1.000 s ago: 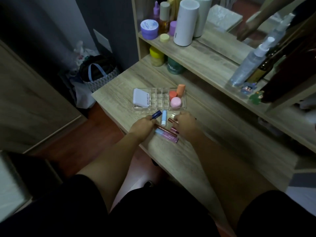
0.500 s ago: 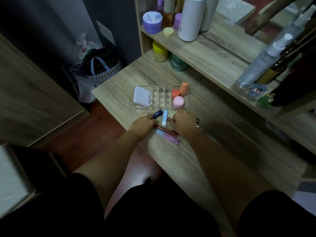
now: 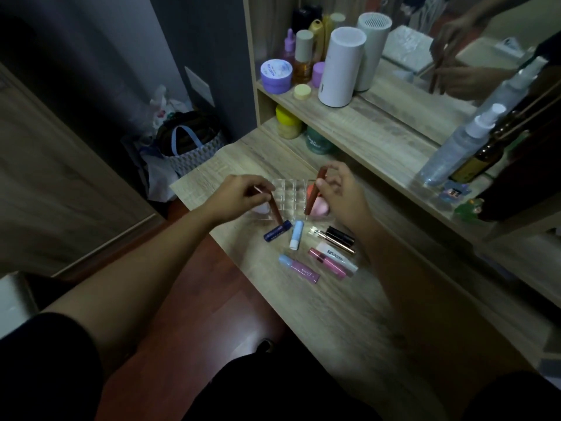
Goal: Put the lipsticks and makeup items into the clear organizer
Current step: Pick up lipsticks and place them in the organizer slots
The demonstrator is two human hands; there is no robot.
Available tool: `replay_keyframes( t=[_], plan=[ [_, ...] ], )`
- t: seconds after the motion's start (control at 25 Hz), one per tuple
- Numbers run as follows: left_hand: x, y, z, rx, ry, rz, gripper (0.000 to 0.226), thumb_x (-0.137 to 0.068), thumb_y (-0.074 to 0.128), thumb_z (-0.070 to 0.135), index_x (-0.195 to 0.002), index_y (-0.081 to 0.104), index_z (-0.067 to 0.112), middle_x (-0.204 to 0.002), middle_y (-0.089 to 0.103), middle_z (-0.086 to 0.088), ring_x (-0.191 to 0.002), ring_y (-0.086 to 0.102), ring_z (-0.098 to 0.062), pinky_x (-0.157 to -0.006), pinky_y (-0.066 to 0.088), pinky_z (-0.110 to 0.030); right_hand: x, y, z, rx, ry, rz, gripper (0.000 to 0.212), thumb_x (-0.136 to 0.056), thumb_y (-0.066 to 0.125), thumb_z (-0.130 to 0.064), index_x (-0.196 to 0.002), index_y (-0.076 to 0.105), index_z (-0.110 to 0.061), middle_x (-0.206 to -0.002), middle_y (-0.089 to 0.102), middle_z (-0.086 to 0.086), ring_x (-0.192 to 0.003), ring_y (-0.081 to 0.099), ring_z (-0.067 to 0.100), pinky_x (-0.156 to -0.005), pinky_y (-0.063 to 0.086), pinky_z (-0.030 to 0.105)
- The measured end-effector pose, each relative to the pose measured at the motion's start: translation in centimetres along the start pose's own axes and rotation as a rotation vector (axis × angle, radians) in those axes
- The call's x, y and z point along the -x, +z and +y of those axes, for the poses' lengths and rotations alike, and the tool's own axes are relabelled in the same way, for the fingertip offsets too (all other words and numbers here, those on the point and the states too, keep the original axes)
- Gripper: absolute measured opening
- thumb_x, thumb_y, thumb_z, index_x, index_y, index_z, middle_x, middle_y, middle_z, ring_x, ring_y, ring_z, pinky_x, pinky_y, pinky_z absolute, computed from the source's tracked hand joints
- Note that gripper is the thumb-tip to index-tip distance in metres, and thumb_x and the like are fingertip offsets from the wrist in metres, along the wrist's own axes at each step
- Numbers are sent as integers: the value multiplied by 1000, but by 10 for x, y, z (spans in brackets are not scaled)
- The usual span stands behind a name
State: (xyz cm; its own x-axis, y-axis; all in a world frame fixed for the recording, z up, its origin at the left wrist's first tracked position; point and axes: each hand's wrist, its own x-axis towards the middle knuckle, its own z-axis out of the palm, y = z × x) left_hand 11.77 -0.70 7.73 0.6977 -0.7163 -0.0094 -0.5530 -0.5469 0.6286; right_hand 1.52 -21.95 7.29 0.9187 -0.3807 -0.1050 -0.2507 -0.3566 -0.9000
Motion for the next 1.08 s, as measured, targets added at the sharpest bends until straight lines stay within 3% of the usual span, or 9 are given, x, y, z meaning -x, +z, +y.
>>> replay_keyframes(
  t=[0.08,0.16,0.28,0.4,0.48,0.64,0.8,1.08],
  plan=[
    [-15,-10,4,26,-25,107,21,-86,64,15,-107,66,14,-98,71,-3,-81,61,-5,-66,42,-1,-12,8,-7,-48,-30,23,34,-94,54,-13,-127,51,-16,-103,58,-9,-82,55,-6,-72,46,11],
    [-30,-14,6,-8,-44,203,22,-86,65,14,-107,65,9,-99,72,-9,-82,59,-7,-65,39,5,-24,18,-10,-83,-20,48,31,-93,56,-12,-123,56,-14,-104,61,-7,-78,54,-13,-62,46,7],
    [-45,-9,6,-70,-60,268,22,-85,64,13,-105,66,5,-98,73,-15,-84,62,-13,-67,39,-4,-37,31,-8,-111,-16,68,29,-92,57,-10,-121,59,-12,-101,63,-7,-76,57,-11,-53,46,2],
    [-56,1,0,-124,-67,263,22,-84,64,10,-105,66,2,-98,72,-18,-89,66,-27,-80,48,-28,-47,39,-3,5,-31,74,31,-91,60,-13,-121,61,-15,-111,69,3,-96,64,10,-74,51,14],
    [-60,8,-6,-142,-53,246,22,-83,64,8,-104,66,2,-97,72,-19,-89,66,-30,-81,49,-33,-52,43,1,90,-16,28,31,-91,60,-18,-122,61,-19,-113,70,4,-101,64,14,-83,53,27],
    [-67,20,-14,-165,-35,175,23,-83,64,8,-105,65,2,-98,72,-18,-91,66,-29,-81,49,-33,-58,49,9,180,-5,-47,31,-90,61,-16,-120,62,-17,-111,72,2,-91,62,5,-68,40,7],
    [-72,28,-17,-114,-50,169,25,-84,63,9,-107,63,2,-99,71,-19,-90,66,-29,-81,50,-34,-64,51,15,140,19,-78,33,-88,62,-7,-121,60,-10,-114,70,9,-102,65,13,-81,49,17],
    [-77,30,-14,-87,-46,119,26,-83,64,10,-108,62,2,-99,71,-15,-89,66,-26,-83,53,-35,-70,47,18,160,-27,-104,31,-86,66,-10,-117,62,-12,-110,71,5,-93,62,6,-67,41,4]
  ],
)
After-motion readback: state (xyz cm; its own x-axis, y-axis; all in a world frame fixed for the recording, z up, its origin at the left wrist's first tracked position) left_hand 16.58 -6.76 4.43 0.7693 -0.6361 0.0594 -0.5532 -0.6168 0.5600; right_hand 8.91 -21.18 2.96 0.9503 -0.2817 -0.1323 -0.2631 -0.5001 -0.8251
